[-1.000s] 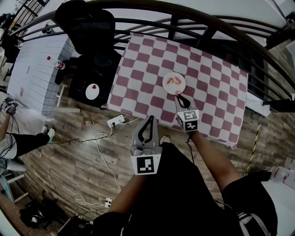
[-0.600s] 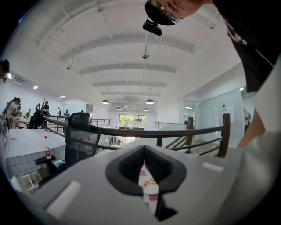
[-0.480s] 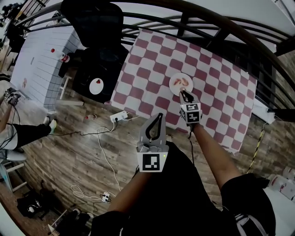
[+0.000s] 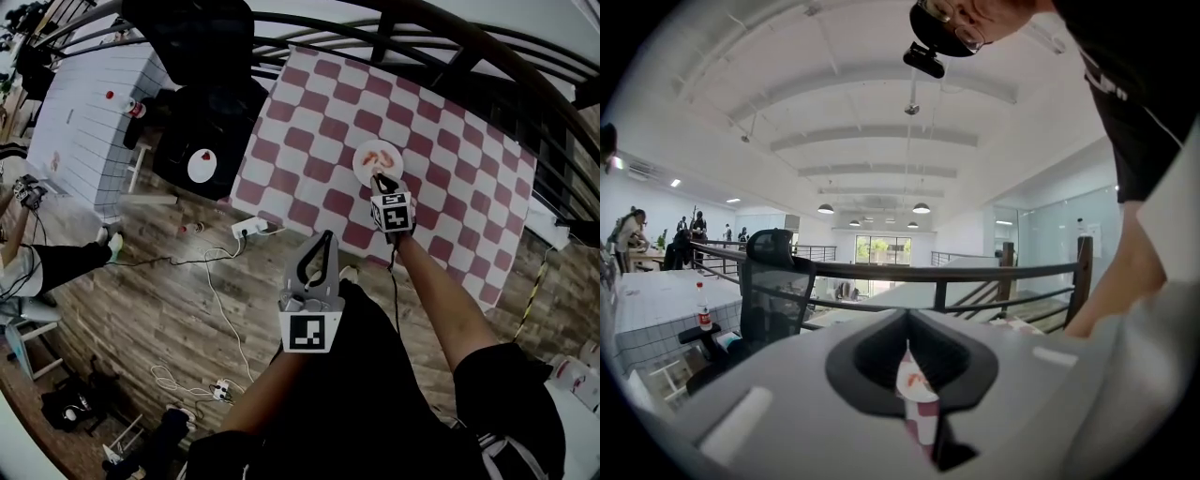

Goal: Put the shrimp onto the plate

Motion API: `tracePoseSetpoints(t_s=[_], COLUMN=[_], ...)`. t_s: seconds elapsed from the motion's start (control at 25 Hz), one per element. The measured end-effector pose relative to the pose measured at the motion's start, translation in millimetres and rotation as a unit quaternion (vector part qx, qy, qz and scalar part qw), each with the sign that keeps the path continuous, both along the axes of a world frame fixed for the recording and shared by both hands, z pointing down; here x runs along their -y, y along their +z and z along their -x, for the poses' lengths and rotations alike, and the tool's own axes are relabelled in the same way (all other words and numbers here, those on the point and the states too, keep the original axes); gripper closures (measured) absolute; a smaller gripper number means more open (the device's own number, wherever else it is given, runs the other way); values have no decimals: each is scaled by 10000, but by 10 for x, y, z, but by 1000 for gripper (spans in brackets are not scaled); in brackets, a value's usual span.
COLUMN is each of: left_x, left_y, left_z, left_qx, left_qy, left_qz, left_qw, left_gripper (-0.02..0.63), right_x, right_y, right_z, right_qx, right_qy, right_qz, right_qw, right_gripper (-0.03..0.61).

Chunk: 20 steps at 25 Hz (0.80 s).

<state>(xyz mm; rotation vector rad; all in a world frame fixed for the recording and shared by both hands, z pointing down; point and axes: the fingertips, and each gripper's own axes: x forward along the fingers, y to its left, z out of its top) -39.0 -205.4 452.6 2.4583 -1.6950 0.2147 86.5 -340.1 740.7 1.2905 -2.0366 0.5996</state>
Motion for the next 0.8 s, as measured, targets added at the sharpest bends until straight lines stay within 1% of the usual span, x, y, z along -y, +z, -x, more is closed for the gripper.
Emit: tracePoseSetpoints(t_s=[0.12, 0.28, 0.4, 0.44, 0.56, 0.64, 0.72, 0.76, 0.8], left_x=[-61, -107, -126, -142, -161, -168, -223, -247, -255], left_y=[80, 132, 115, 111, 92, 77, 145, 180, 195], left_z=[40, 82, 121, 130, 155, 190, 228, 237, 241], left_qx=[63, 190, 42, 71, 465, 457, 367, 400, 372], left_qy=[-10, -74, -251, -262, -90, -140, -251, -253, -285], left_qz=[185, 276, 230, 223, 96, 39, 256, 344, 373], left_qw=[9998, 9994, 9994, 9994, 9988, 9988, 9987, 9983, 9982], left_gripper=[604, 604, 604, 605, 604, 604, 604, 604, 604], right_x=[21, 87, 104, 100, 122, 137, 139, 140, 141], right_y=[81, 161, 228, 247, 276, 309, 349, 368, 389], right_z=[-45, -57, -43, -41, -18, 10, 19, 14, 9], right_qx=[-46, -144, -179, -188, -206, -259, -314, -340, -360], right_qy=[145, 164, 223, 217, 86, -16, -43, -46, -56], right_qz=[62, 96, 201, 228, 207, 203, 251, 273, 292], right_qw=[9999, 9997, 9994, 9993, 9995, 9995, 9992, 9990, 9989], right_gripper=[526, 526, 526, 526, 525, 525, 525, 525, 525])
